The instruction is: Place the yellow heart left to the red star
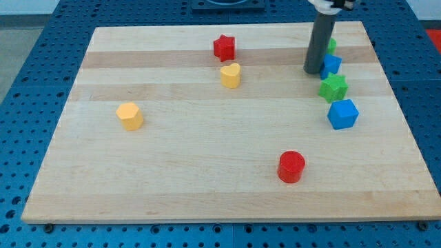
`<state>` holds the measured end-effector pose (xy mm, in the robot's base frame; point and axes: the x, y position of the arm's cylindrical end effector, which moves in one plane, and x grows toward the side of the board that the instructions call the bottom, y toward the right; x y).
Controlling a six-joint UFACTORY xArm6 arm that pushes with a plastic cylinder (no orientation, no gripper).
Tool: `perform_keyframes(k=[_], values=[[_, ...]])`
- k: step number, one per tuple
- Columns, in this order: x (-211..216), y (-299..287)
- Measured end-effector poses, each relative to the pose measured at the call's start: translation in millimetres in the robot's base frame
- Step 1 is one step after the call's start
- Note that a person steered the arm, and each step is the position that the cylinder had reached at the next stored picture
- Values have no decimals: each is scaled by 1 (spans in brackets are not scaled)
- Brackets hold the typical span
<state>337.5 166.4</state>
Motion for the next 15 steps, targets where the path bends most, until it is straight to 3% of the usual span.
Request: perform_keyframes(k=[4,8,9,12,15], values=[[0,-39],[76,-44],[77,-71],[15,-177],[24,-212]])
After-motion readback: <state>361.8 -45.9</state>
